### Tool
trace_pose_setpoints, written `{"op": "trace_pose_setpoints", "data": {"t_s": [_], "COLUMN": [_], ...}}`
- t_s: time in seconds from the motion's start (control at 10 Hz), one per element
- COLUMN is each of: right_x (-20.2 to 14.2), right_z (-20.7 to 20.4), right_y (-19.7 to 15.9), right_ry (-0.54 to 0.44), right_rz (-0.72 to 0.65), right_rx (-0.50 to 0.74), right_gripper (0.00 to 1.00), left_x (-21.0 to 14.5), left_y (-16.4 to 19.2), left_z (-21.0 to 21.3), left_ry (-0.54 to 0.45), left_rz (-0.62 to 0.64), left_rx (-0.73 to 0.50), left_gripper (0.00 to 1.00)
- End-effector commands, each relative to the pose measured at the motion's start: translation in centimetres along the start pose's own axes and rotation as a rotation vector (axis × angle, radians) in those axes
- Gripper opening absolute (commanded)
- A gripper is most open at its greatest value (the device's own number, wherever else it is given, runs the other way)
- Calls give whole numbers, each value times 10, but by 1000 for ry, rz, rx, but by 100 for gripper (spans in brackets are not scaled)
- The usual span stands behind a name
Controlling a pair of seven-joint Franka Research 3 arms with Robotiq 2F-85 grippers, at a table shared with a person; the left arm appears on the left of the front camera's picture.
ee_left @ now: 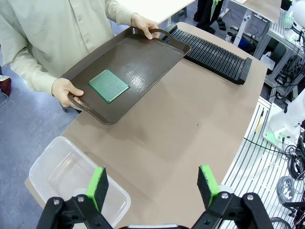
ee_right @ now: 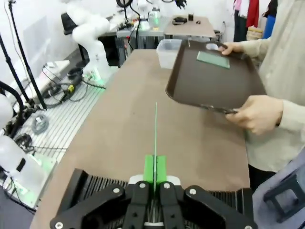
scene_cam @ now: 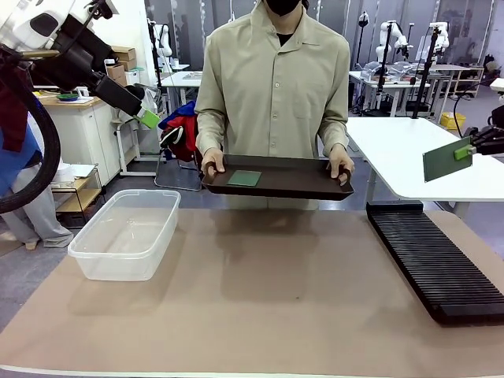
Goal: Sort PCBs into racks and boxes based on the side picked up.
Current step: If the short side of the Blank PCB is picked up, insert it into the PCB Rack ; if the long side is picked up, place it in the Organizing box.
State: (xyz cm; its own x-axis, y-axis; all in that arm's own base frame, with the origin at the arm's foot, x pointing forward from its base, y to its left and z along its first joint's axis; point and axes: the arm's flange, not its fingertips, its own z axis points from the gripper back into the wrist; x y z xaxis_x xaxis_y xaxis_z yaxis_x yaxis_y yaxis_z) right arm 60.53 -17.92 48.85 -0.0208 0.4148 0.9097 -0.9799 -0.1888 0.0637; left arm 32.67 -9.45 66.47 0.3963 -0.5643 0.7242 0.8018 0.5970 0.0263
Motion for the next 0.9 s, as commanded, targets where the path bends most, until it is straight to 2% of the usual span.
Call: {"op": "trace_pose_setpoints", "data": {"t_s": [0.0, 0.2, 0.3, 0.7, 0.8], "right_x": [-10, -22, -12, -16, -19], "right_z": [-5, -7, 1, 0, -6], "right_y": [0, -4, -4, -6, -14], "right_ry": [63, 2, 41, 29, 24], "right_rz": [33, -29, 5, 4, 17], "right_rx": [-28, -2, -23, -21, 37], "right_gripper": [2, 2, 2, 2, 2], "left_x": [-1, -1, -1, -1, -1], "left_y": [1, 1, 1, 1, 1], "left_z": [0, 0, 0, 0, 0], "left_ry": [-4, -4, -4, -4, -4], "left_rz": [1, 1, 1, 1, 1], "left_rx": [-10, -10, -10, -10, -10], "left_gripper": [100, 100, 100, 100, 100]}}
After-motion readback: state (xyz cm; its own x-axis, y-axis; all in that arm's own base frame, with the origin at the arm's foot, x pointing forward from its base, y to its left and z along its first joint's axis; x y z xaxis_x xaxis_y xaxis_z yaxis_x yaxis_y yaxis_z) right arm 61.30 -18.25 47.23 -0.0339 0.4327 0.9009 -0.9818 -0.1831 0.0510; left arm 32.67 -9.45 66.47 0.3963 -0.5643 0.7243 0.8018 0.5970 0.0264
